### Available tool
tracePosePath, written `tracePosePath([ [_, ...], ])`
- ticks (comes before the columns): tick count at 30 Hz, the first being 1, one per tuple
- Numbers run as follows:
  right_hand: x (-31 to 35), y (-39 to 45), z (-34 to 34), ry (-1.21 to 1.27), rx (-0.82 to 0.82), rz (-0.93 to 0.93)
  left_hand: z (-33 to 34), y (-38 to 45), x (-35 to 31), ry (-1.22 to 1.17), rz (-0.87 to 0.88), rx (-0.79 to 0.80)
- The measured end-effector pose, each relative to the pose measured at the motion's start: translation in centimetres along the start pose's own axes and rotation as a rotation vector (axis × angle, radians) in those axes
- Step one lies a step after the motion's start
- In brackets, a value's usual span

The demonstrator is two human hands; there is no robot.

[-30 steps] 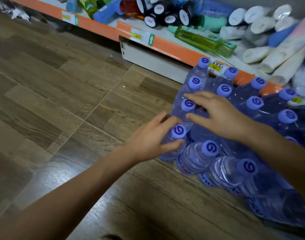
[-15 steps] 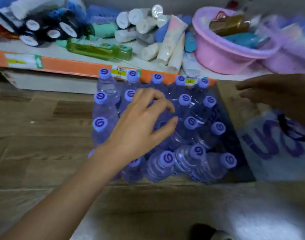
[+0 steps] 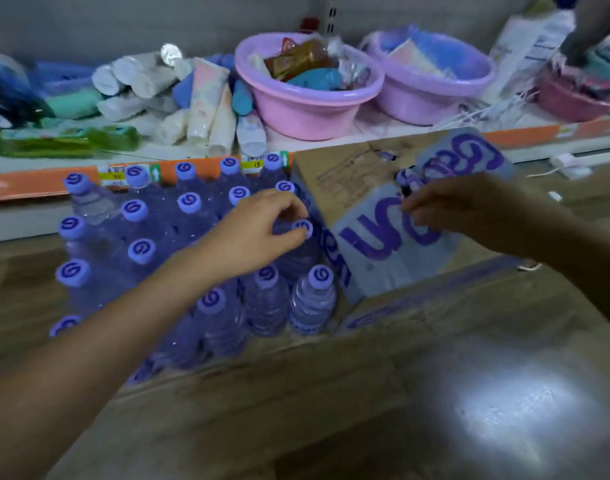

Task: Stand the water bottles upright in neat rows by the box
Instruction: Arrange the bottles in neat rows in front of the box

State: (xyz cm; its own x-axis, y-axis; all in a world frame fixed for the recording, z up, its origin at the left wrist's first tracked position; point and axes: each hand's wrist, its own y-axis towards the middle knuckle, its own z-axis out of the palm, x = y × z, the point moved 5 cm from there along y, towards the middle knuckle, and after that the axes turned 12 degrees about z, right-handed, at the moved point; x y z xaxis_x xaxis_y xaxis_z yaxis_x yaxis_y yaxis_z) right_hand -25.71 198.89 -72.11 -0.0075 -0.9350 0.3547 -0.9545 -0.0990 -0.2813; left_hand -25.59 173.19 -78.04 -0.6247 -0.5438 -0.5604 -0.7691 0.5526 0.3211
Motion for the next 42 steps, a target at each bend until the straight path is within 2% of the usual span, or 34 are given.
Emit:
tracePosePath([
  [1, 2.1, 0.1, 1.9, 0.012, -0.088, -0.115, -0.1, -0.1, 0.0, 0.015, -0.035, 0.031],
  [2, 5.3, 1.2, 3.1, 0.058, -0.092, -0.182, -0.1, -0.3, -0.1, 0.059, -0.06, 0.081],
  [6, 9.5, 4.1, 7.9, -0.041, 0.098, -0.421, 0.0, -1.9, 0.8, 0.39, -0.21, 0.344],
  [9, 10.0, 4.6, 10.9, -0.129, 0.183, -0.499, 0.2, -3.8, 0.3, 0.531, -0.377, 0.445],
  [11, 8.8, 4.7, 12.6, -0.07, 0.303, -0.479, 0.8, -4.3, -0.5, 0.524, -0.484, 0.486],
  [13, 7.4, 4.1, 13.5, -0.091, 0.332, -0.483, 1.8, -4.6, -1.0, 0.473, -0.601, 0.507],
  [16, 6.7, 3.7, 14.0, -0.135, 0.157, -0.532, 3.1, -4.0, -2.6, 0.401, -0.733, 0.34],
  [18, 6.9, 3.2, 14.5, -0.16, 0.138, -0.537, 4.2, -4.0, -3.6, 0.348, -0.789, 0.219],
  [19, 6.9, 3.2, 14.8, -0.187, 0.135, -0.533, 4.8, -3.9, -3.3, 0.343, -0.804, 0.21],
  [22, 6.6, 2.8, 15.5, -0.277, 0.01, -0.521, 6.1, -4.1, -1.4, 0.385, -0.817, 0.184],
  [25, 6.7, -0.4, 16.3, -0.348, -0.19, -0.573, 7.0, -4.8, -0.4, 0.525, -0.741, -0.019],
  [28, 4.9, -5.2, 17.5, -0.317, -0.204, -0.593, 9.2, -7.0, -2.4, 0.533, -0.637, -0.157],
  [31, 1.5, -7.9, 18.4, -0.266, -0.125, -0.493, 9.8, -9.0, -4.0, 0.445, -0.635, -0.277],
  [32, 0.2, -8.0, 18.1, -0.155, -0.092, -0.418, 9.9, -9.2, -4.3, 0.423, -0.634, -0.273],
  [34, -2.2, -7.5, 16.6, 0.122, -0.085, -0.274, 10.4, -8.7, -4.9, 0.386, -0.581, -0.17],
  [36, -4.2, -6.9, 15.5, 0.265, -0.109, -0.151, 10.5, -7.9, -5.8, 0.369, -0.529, -0.082],
  [39, -5.4, -7.1, 14.7, 0.116, -0.078, -0.136, 9.9, -6.8, -7.6, 0.277, -0.559, -0.13],
  [42, -6.0, -6.9, 13.3, -0.114, -0.051, -0.234, 11.8, -5.1, -10.1, 0.202, -0.526, -0.066],
])
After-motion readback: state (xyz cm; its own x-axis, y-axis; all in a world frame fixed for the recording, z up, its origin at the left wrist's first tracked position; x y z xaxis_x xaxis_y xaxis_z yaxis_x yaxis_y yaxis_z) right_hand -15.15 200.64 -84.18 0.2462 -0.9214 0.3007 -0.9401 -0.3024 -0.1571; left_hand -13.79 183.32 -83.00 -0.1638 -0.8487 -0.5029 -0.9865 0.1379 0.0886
